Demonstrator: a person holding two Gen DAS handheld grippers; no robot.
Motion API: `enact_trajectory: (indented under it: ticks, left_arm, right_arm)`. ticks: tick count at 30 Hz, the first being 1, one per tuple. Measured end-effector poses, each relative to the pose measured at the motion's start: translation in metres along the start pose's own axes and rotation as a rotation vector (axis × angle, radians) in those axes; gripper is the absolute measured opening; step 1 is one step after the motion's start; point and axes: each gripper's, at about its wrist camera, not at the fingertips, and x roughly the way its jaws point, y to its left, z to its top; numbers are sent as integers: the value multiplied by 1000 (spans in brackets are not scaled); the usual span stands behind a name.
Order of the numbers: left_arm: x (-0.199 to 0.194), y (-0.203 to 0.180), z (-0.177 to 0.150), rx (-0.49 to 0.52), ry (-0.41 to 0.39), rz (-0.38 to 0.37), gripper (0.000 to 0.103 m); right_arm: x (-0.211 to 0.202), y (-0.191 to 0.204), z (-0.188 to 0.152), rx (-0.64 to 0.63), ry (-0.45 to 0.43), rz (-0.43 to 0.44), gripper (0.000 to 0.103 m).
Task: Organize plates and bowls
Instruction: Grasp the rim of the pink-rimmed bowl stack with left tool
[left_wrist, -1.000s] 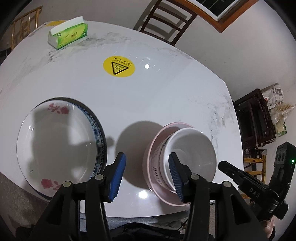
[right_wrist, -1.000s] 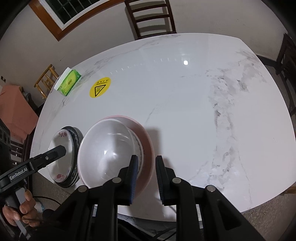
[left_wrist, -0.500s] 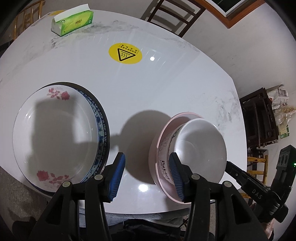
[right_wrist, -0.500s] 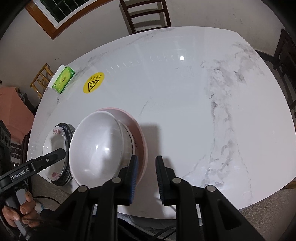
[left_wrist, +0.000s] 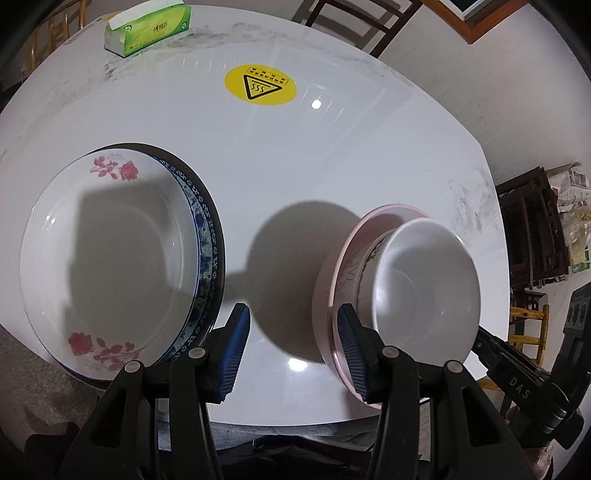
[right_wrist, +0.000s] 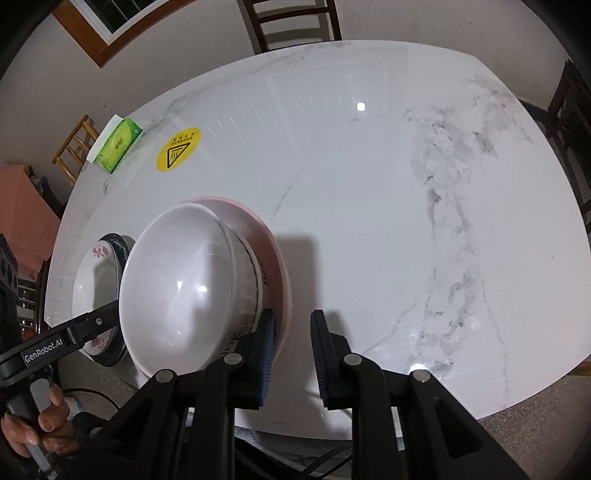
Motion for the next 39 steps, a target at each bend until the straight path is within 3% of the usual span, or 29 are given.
enact_trajectory:
  ticks: [15,29,34,39]
  left_arm:
    - [19,-1,1,0,35,10,43]
    - [17,-1,-2,7,-5,16,44]
    - [16,-2,-4,14,-21,12,40]
    - [15,-6,-3,35,-32,-11,27]
  right_arm:
    - [15,6,1,4,30,-28,20]
    - [15,7,0,6,21,-39,20]
    - [14,9,-3,6,13,-49,20]
    - [15,9,-4,8,11,-51,20]
